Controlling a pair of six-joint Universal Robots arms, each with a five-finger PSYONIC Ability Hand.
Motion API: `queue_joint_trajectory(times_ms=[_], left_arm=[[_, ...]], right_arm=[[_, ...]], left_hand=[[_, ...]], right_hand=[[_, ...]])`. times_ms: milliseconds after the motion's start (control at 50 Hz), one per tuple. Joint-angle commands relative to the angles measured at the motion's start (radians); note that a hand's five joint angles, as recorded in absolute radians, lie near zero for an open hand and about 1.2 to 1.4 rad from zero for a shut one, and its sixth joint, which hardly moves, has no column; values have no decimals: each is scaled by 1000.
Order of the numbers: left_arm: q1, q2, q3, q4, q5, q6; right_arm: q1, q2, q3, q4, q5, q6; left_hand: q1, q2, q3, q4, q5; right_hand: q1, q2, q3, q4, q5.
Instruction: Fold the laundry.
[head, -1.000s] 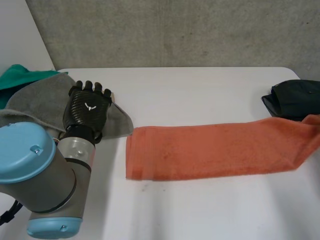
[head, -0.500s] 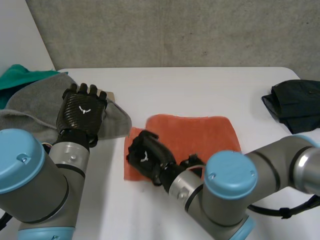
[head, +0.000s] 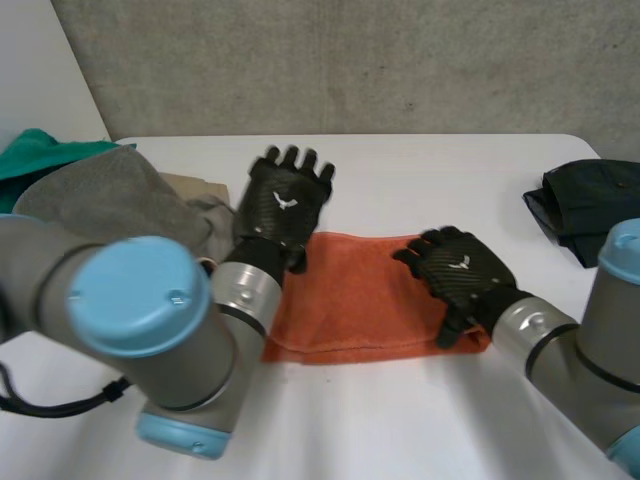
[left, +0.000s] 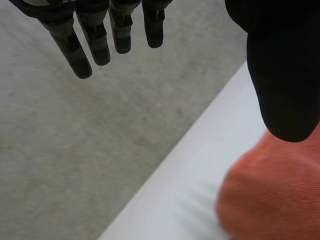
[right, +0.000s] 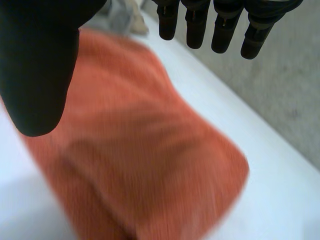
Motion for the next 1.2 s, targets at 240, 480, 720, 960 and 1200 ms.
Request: queue_joint_trajectory(times_ms=[240, 480, 720, 960, 1200], left_arm=[[-44, -255, 72, -146, -234, 122], [-66, -171, -15, -169, -268, 122], [-54, 67, -69, -176, -273, 116], [84, 205, -132, -175, -261, 99], [108, 188, -120, -152, -218, -10]], right_arm=[[-143, 58, 90, -51, 11, -144], [-142, 66, 90, -88, 14, -130], [-119, 37, 24, -102, 115, -291], [369, 156, -133, -256, -3, -676], [423, 187, -151, -258, 9, -320]], left_hand=[[39, 23, 15, 24, 13], [33, 17, 10, 18, 7], [16, 0, -8, 1, -11], [10, -6, -14, -5, -17], [4, -12, -20, -11, -22]], right_hand=[[230, 246, 246, 243, 242], [899, 915, 914, 912, 911], [1163, 1179, 1178, 1176, 1175], [1163, 1179, 1178, 1176, 1175], [-59, -43, -43, -46, -47]])
